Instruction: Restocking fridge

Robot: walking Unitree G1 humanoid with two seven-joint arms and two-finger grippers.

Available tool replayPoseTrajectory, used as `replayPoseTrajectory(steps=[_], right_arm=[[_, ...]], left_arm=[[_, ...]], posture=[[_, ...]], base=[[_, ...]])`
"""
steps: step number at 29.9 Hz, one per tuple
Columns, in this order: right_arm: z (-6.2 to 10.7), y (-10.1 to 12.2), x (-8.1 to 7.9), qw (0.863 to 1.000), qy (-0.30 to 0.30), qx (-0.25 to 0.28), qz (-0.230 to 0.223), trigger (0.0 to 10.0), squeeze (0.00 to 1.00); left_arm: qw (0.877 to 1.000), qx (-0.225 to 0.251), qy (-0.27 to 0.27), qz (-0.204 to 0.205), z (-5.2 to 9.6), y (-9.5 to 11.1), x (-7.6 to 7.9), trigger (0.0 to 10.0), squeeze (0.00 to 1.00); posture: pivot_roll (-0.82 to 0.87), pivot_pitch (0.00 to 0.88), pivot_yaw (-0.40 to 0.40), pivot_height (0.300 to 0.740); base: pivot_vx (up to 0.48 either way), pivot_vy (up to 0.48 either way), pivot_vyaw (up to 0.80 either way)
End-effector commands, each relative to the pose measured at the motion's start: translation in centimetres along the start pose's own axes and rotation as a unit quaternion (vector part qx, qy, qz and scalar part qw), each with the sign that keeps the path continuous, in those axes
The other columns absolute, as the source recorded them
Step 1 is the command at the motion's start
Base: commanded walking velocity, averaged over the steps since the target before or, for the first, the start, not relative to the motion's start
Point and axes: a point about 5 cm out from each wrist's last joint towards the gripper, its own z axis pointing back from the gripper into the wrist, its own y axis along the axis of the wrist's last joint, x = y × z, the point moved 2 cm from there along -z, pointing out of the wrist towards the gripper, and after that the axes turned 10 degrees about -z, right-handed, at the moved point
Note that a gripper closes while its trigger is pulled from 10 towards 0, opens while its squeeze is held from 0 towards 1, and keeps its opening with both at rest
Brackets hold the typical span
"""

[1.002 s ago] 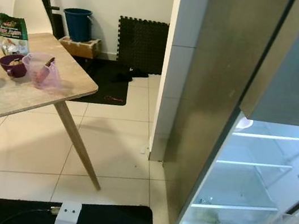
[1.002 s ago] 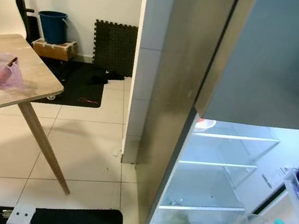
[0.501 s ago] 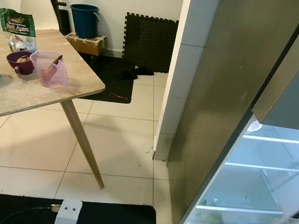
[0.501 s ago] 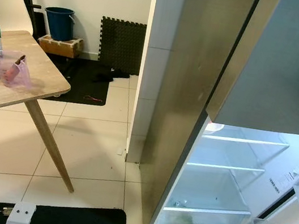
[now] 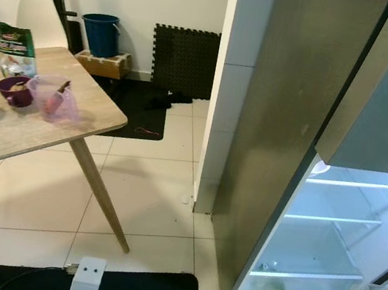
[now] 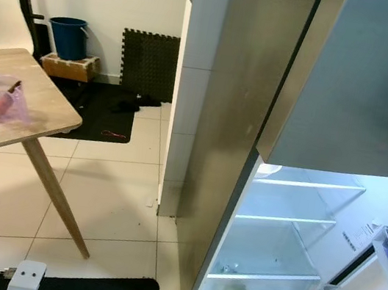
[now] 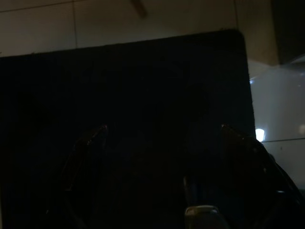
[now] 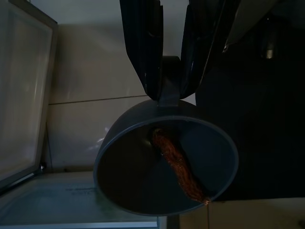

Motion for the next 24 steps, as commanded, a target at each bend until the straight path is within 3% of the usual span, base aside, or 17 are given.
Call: replayPoseTrajectory(steps=[1,13,24], right_arm=[[0.10,-0.32,0.14,1.000,-0.003,-0.004,-0.002,10.0,0.00],[0.13,-0.53,-0.05,1.000,-0.004,-0.005,-0.007,10.0,0.00],[0.24,-0.81,0.06,1.000,-0.009,-0.006,-0.015,10.0,0.00]], left_arm=[[1.000,-0.003,0.005,-0.002,0.10,-0.34,-0.54,10.0,0.00],[1.000,-0.003,0.005,-0.005,0.07,-0.22,-0.70,10.0,0.00],[1.000,-0.007,0.001,-0.020,-0.02,-0.06,-0.61,10.0,0.00]], posture=[[-0.05,0.115,-0.001,0.740],[-0.05,0.115,0.007,0.740],[-0.05,0.114,0.020,0.740]], base=[[0.277,0.000,0.00],[0.271,0.000,0.00],[0.000,0.000,0.00]])
